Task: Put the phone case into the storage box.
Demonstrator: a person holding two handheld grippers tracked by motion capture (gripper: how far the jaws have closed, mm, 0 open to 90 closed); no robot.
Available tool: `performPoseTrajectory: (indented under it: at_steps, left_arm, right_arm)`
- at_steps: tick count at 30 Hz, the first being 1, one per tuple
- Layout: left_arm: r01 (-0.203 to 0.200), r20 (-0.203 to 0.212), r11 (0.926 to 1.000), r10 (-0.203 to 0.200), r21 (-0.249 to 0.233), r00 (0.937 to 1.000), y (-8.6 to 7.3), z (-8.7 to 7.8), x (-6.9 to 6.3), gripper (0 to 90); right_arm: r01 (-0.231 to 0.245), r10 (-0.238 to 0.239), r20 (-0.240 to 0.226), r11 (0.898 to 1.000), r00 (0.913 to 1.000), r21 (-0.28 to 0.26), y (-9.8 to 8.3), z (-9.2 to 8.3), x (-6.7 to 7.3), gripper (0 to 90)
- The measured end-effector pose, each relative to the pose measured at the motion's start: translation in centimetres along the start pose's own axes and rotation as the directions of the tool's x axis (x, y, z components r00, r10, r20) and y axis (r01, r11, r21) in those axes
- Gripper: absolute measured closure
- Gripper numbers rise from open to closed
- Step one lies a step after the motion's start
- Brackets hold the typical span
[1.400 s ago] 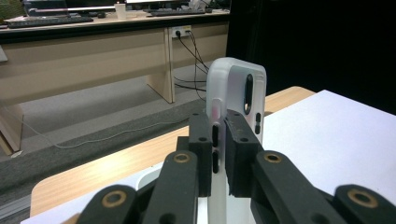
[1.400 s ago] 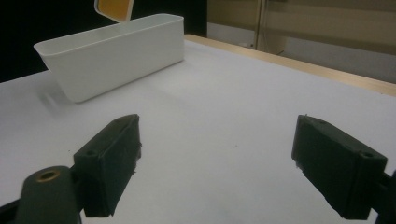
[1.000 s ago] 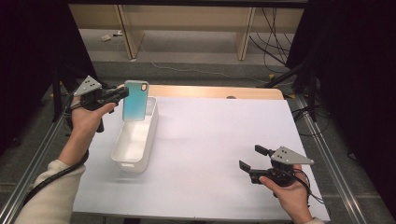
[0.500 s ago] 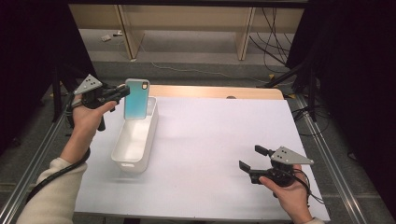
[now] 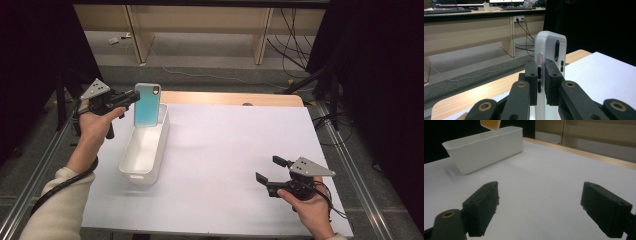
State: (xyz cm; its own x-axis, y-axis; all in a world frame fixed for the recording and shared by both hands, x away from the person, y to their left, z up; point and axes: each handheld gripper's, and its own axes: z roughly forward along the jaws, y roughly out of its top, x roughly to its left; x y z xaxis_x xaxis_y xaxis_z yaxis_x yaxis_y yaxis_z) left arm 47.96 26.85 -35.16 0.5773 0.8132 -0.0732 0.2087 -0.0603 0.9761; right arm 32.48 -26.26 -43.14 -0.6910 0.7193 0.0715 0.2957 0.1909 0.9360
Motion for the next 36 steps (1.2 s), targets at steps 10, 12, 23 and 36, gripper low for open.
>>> performPoseTrajectory:
  at_steps: [10, 12, 23, 36]
  left_arm:
    - [0.007, -0.001, 0.9999, -0.007, 0.012, 1.0, -0.3, 0.7, 0.2, 82.3]
    - [0.006, -0.005, 0.9998, -0.006, 0.019, 1.0, -0.4, 0.7, 0.2, 82.3]
    - [0.007, -0.003, 0.9996, -0.006, 0.027, 1.0, -0.7, 1.2, 0.3, 82.3]
    - [0.009, -0.006, 0.9994, -0.009, 0.034, 0.9999, -1.1, 1.5, 0.6, 82.3]
  right_arm:
    - [-0.012, 0.013, -0.005, 1.0, 0.9999, 0.005, 0.0, 0.1, 0.1, 16.1]
    - [-0.013, 0.014, -0.007, 1.0, 0.9999, 0.004, 0.1, 0.1, 0.1, 16.1]
    - [-0.014, 0.014, -0.002, 1.0, 0.9999, 0.007, 0.0, 0.1, 0.0, 16.2]
    - [-0.009, 0.009, -0.004, 1.0, 1.0, 0.005, 0.1, 0.0, 0.0, 16.2]
